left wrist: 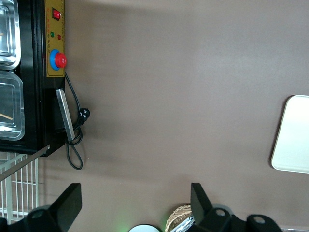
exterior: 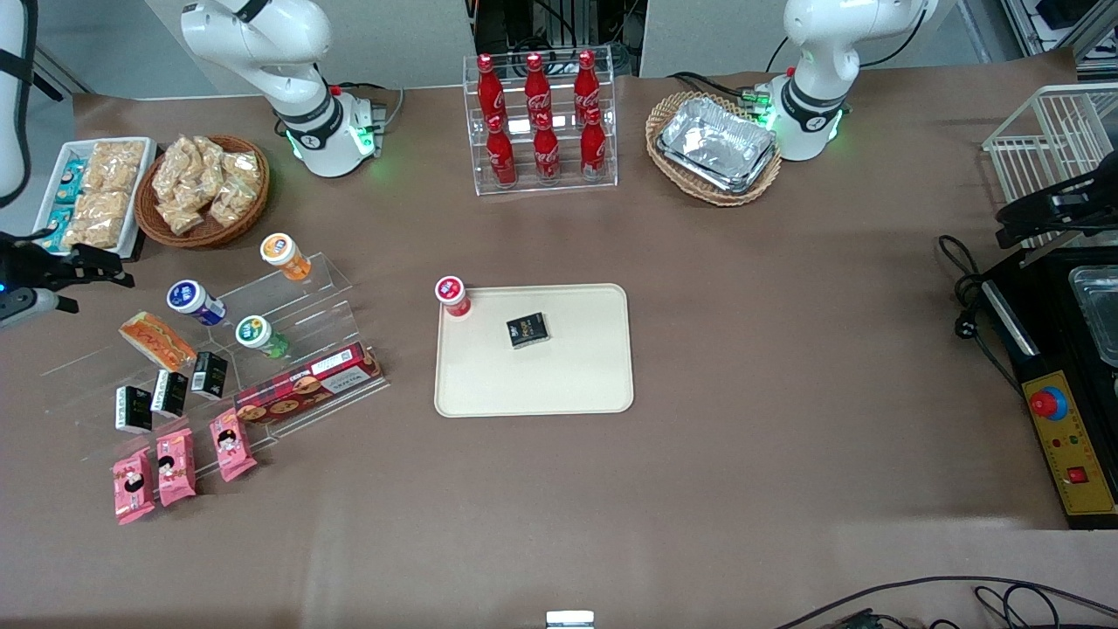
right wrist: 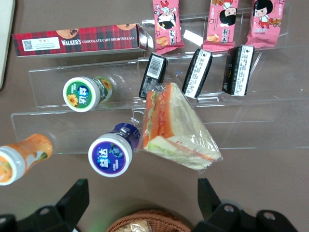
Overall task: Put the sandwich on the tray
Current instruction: 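Lower the open right gripper around the wrapped sandwich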
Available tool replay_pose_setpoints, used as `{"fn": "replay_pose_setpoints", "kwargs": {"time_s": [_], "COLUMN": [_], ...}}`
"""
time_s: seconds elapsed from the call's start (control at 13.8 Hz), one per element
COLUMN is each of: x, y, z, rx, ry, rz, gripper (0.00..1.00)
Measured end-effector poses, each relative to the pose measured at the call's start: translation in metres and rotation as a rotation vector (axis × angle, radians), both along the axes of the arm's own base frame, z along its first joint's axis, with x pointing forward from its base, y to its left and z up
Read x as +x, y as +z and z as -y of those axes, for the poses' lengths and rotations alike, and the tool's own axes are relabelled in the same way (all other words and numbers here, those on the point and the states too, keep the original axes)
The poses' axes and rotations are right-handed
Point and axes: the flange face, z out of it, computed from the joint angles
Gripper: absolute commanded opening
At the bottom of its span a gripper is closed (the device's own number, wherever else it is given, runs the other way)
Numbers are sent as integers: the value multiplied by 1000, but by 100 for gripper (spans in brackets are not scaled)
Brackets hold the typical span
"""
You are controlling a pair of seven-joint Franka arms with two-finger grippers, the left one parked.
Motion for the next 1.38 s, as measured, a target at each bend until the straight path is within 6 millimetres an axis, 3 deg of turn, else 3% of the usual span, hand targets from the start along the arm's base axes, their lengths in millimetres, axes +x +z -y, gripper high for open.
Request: {"fn": "replay_pose_setpoints", "kwargs": {"time_s": [1.01,1.38], "x": [10,16], "y": [-69,-82], "z": [6,11], "rx": [-28,-46], "ry": [108,133], "rz": [46,69], "gripper": [99,87]}}
